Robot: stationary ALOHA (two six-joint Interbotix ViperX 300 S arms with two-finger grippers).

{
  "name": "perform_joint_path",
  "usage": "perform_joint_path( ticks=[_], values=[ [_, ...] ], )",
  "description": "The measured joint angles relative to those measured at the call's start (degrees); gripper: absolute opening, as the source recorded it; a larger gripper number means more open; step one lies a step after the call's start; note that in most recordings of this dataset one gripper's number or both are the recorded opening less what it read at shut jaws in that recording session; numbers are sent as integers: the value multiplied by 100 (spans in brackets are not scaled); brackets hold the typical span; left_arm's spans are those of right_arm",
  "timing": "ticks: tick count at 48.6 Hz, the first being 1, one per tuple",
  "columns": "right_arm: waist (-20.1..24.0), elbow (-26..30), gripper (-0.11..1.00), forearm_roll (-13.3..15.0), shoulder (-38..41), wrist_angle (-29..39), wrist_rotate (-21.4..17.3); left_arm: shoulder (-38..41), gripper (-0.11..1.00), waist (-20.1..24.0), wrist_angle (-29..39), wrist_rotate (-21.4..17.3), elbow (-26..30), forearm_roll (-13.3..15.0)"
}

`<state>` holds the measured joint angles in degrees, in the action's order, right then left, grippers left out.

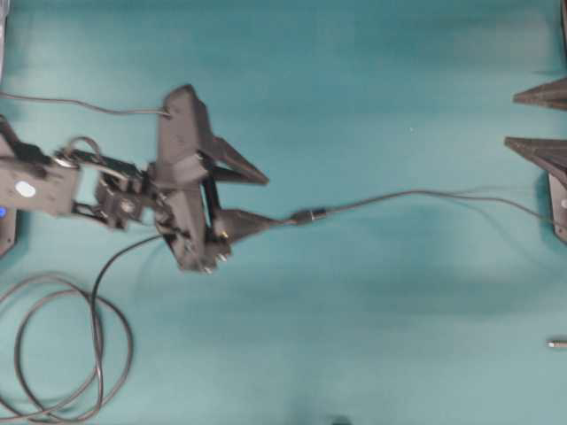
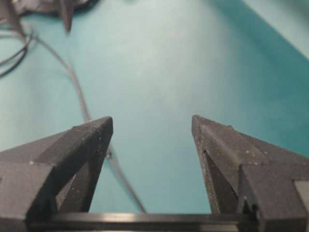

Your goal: Insert the USB using both arms.

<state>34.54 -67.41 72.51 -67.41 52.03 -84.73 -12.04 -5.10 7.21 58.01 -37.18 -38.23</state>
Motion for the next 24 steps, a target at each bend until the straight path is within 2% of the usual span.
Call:
perform_joint_path(
  ticks=[10, 16, 24],
  values=[
    [0, -123, 71, 0, -70, -123, 123, -1266, 85, 246, -185, -510, -624, 9],
    [0, -123, 71, 26, -149, -123, 114, -2382, 85, 360, -229, -1090, -1195, 9],
    [0, -185, 71, 316, -255, -123, 114, -3524, 85, 378, -606, -1758, -1942, 0]
  ],
)
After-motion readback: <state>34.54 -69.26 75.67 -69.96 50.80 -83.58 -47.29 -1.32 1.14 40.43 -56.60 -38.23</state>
